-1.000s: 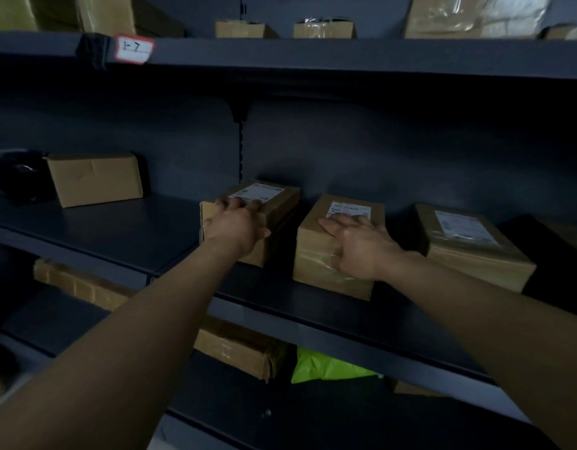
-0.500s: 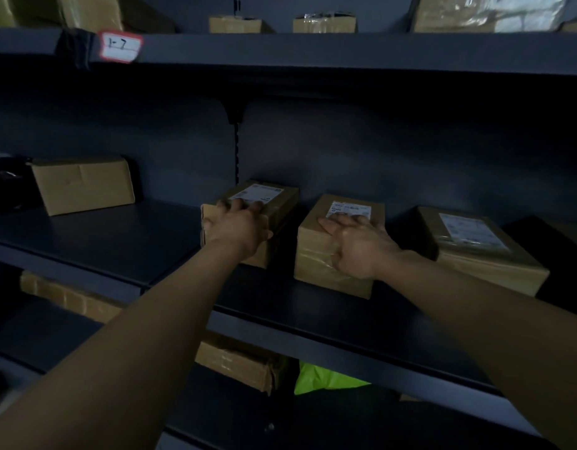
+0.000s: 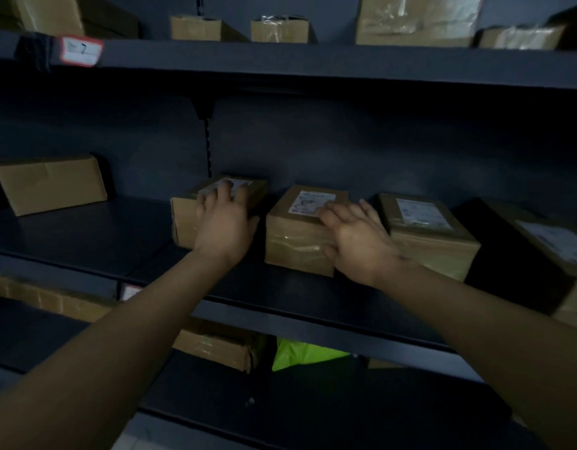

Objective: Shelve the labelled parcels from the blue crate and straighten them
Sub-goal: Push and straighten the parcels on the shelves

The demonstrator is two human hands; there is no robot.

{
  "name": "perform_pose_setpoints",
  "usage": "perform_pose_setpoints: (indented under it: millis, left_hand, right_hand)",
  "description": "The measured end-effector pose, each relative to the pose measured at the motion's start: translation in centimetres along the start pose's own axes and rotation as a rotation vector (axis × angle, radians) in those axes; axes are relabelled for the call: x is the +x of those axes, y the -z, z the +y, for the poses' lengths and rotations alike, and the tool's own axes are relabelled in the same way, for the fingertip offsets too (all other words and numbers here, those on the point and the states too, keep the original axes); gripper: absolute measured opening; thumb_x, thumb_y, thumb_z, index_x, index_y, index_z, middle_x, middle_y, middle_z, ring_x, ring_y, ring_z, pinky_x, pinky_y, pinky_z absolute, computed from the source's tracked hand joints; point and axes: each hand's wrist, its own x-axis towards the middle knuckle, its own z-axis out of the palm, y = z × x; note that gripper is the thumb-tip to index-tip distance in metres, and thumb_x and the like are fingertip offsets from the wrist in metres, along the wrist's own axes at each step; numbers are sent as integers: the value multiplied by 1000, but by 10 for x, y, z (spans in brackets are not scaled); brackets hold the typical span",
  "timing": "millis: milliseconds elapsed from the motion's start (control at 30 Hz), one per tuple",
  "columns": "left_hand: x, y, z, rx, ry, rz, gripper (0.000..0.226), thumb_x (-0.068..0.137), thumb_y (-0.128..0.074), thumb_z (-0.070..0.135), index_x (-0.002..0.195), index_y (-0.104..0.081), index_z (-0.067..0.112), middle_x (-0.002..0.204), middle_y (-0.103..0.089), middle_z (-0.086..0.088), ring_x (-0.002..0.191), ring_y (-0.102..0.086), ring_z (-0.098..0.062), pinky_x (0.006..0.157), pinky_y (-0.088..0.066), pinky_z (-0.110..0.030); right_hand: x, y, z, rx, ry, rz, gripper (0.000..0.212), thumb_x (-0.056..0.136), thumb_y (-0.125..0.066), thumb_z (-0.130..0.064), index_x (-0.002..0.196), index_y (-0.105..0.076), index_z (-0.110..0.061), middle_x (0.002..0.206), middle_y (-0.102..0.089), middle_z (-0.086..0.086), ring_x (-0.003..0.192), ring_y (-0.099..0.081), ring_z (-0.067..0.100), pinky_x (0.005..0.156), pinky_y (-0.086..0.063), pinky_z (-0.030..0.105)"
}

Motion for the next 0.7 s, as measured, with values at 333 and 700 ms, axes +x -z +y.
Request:
perform_pose_setpoints:
  millis: [333,700]
  left_hand:
    - [-57,11,185,-299,-443,-84,59,90,-57,39,141,-38,17,141,-37,-8,129,-34,-28,109,-21,-41]
    - [-91,10,326,-285,-652,-316,70,88,-59,44,147,-29,19,149,-30,-5,137,-26,-25,114,-11,-44]
  right_hand:
    - [-128,65,102,-120,-181,114,60,85,-67,-34,136,-50,-8,140,-50,16,133,-39,33,113,-16,46]
    - [-250,86,221,-11,-462,-291,86,83,-61,-56,152,-16,-33,158,-19,2,143,-13,27,114,-18,48]
